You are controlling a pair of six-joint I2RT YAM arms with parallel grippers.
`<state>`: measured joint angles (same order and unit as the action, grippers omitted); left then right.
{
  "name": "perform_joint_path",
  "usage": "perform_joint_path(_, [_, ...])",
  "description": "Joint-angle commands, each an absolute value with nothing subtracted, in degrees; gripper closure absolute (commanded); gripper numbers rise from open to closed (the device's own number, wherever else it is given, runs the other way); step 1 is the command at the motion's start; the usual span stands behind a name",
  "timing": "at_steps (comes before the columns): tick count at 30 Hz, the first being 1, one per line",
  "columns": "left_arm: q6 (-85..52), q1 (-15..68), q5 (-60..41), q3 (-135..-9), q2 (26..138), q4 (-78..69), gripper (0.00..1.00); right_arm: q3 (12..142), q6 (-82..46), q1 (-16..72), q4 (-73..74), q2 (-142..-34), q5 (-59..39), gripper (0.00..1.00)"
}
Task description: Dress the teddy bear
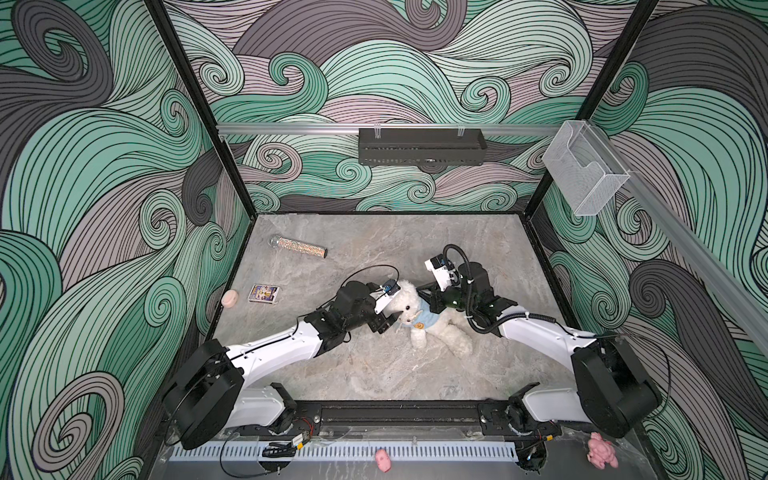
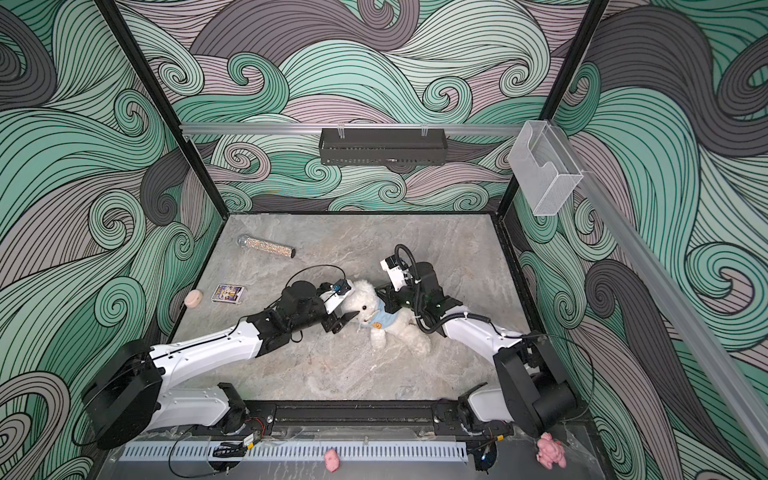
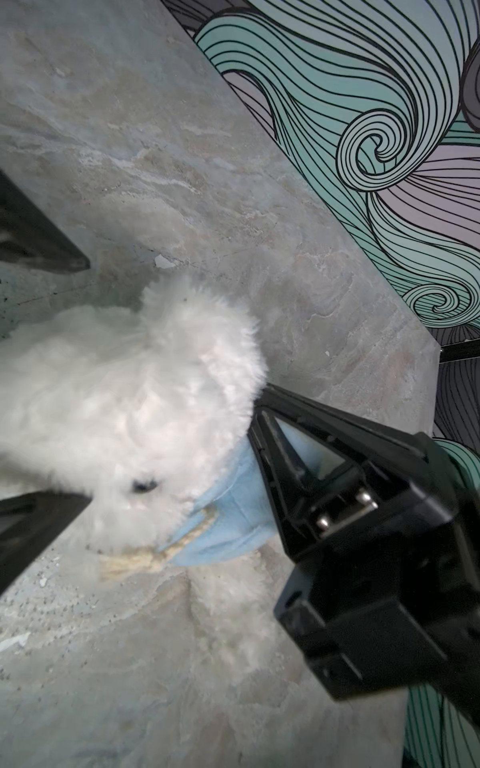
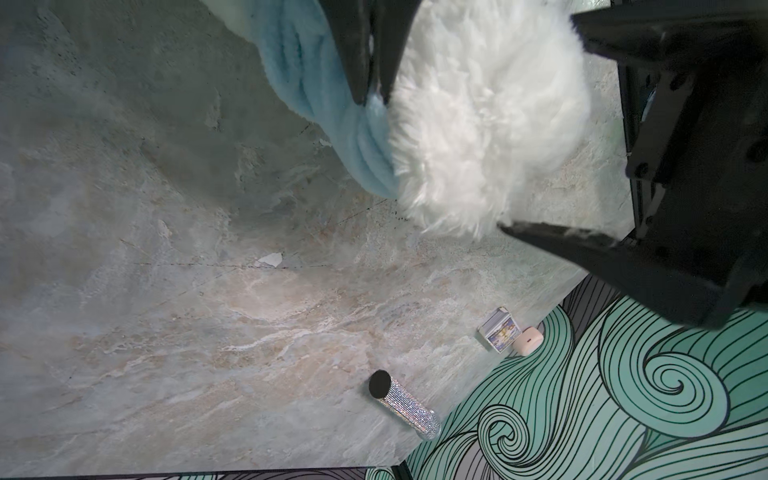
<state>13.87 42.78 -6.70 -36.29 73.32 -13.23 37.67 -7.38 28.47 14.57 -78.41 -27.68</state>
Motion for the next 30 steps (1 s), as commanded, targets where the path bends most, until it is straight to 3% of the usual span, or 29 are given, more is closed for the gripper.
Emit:
perform_joint_path(1, [12.53,40.34,-12.79,-40.2,73.85,-8.05,0.16,37.01,-4.33,28.99,17.77,-76.49,-29.09,1.0])
perform_joint_path(7, [12.99,38.91,-19.61,-44.04,77.69,-5.82,0.2,37.27,-3.04,29.96,17.14,-76.55,-29.44,1.0])
perform_joint_path(13, [16.26,38.94,-27.65,-50.39,84.95,-0.52,0.39,37.79,-3.09,30.69,17.14,-77.26,-28.73,1.0])
perform_joint_path(16, [16.24,38.94,-29.42,-51.71,86.57,0.94,0.63,38.59,-3.98,30.72,15.77,-77.5,-25.15,1.0])
perform_joint_path(20, [12.94,38.76,-29.27,-50.99,83.77,0.39,1.0,44.35,-7.52,30.0,3.16,-79.1,-11.16,1.0])
perform_joint_path(25, [-4.62,38.33,-25.06,-45.63,76.55,-7.49,1.0,51.46,-11.27,26.02,-12.71,-82.36,-2.16,0.74])
perform_joint_path(30, [-27.92,36.42,-12.27,-45.65,72.55,-1.82,1.0,45.88,-6.37,26.57,-4.75,-71.02,-5.47,0.53])
